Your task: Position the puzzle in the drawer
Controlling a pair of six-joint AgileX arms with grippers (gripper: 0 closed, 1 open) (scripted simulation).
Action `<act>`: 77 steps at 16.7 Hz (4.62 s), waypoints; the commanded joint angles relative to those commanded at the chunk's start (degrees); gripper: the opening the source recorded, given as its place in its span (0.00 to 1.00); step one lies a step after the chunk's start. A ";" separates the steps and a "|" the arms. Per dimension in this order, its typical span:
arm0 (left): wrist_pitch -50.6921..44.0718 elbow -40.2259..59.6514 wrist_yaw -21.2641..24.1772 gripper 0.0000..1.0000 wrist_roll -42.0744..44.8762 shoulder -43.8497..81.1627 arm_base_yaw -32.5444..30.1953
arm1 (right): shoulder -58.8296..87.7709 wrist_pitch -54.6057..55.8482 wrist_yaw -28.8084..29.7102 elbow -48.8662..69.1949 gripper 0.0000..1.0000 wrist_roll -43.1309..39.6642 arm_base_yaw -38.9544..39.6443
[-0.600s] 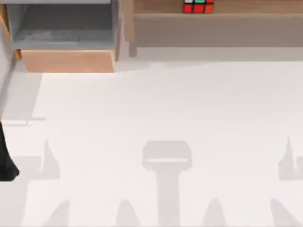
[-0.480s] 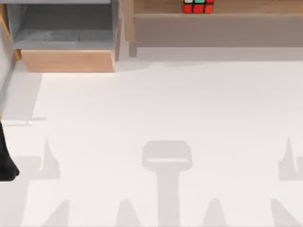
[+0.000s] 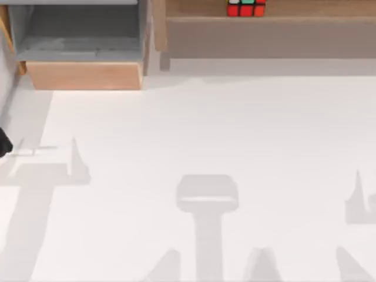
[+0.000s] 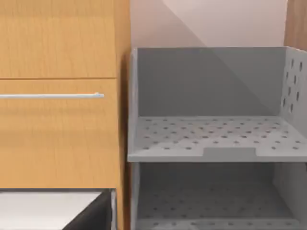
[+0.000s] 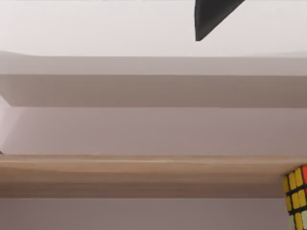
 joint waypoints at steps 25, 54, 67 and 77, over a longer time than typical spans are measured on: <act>34.72 74.44 -36.19 1.00 -1.05 114.92 -38.26 | 0.00 0.00 0.00 0.00 1.00 0.00 0.00; 26.01 92.36 -31.64 0.10 -1.27 124.33 -33.80 | 0.00 0.00 0.00 0.00 1.00 0.00 0.00; 26.03 90.52 -32.10 0.00 -1.15 122.27 -34.56 | 0.00 0.00 0.00 0.00 1.00 0.00 0.00; 25.41 87.80 -32.55 0.00 -0.71 118.66 -35.54 | 0.00 0.00 0.00 0.00 1.00 0.00 0.00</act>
